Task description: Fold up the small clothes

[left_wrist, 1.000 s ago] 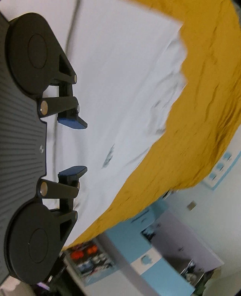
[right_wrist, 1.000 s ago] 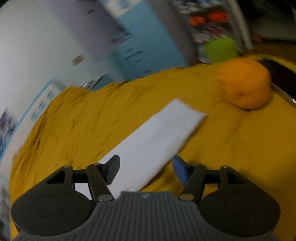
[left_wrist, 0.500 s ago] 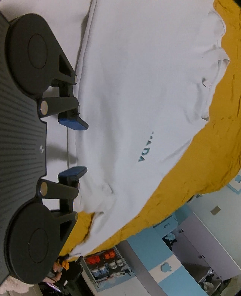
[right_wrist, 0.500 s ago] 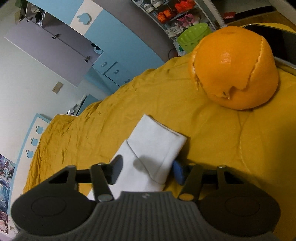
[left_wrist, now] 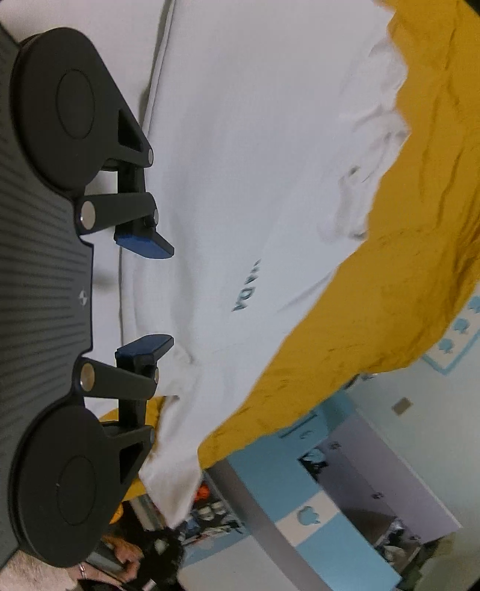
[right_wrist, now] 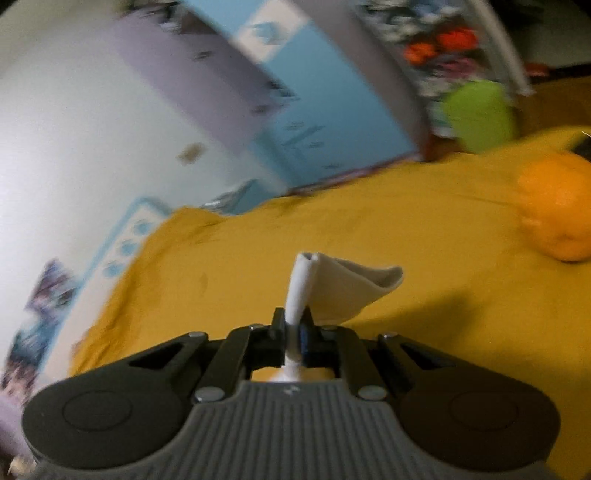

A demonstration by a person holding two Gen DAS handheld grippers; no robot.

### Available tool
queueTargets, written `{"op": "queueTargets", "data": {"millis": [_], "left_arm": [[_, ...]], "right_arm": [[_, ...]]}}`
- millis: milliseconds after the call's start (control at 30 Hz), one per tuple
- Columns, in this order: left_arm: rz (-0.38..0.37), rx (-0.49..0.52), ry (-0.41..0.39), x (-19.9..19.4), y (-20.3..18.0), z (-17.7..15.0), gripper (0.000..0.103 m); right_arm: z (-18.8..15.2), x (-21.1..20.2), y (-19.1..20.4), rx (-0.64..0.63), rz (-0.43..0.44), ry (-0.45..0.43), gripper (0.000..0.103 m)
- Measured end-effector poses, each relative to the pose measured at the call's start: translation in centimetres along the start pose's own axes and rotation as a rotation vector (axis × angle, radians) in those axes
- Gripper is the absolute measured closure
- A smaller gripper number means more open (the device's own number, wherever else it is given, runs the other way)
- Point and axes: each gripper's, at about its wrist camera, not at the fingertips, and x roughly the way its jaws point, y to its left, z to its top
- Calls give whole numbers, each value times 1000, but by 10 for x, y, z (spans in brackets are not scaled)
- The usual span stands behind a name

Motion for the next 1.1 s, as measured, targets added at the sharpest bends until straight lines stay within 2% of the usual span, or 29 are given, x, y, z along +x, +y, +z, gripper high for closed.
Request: {"op": "queueTargets", "data": {"millis": [100, 200, 267, 400, 467, 500, 533, 567, 600, 633, 733, 833, 900, 1033, 1100], "left_arm": [[9, -22, -45, -30, 16, 0, 48], [32, -55, -101, -58, 36, -3, 48], [37, -93, -134, -75, 52, -6, 48], [56, -180, -185, -104, 86, -10, 48], [78, -221, -196, -112, 102, -13, 48], [94, -242, -201, -116, 111, -15, 48], [108, -262, -204, -119, 119, -18, 48], [119, -282, -206, -121, 126, -20, 49], [125, -301, -207, -123, 133, -22, 49], [126, -313, -208, -125, 137, -24, 48], [132, -327, -212, -125, 144, -23, 49], [131, -333, -220, -120, 148, -16, 48], [120, -345, -235, -116, 147, -12, 48], [211, -386, -218, -106, 149, -12, 48], [258, -400, -198, -101, 150, -15, 48]], "right_arm": [[-22, -9, 68, -59, 155, 46, 101], [-68, -16, 144, -145, 321, 130, 101], [-112, -21, 193, -192, 426, 204, 101], [-219, -27, 264, -262, 563, 396, 101], [-276, -26, 286, -300, 593, 513, 101], [-306, -24, 293, -311, 604, 579, 97], [-337, -21, 299, -338, 610, 657, 87], [-362, -20, 302, -365, 587, 708, 71], [-382, -23, 301, -376, 543, 730, 65], [-392, -19, 297, -374, 526, 753, 64], [-391, -15, 277, -338, 498, 781, 64], [-356, -4, 256, -364, 444, 719, 59], [-321, 6, 232, -375, 405, 664, 56], [-263, 12, 184, -361, 316, 571, 52], [-235, 17, 149, -303, 271, 545, 52]]}}
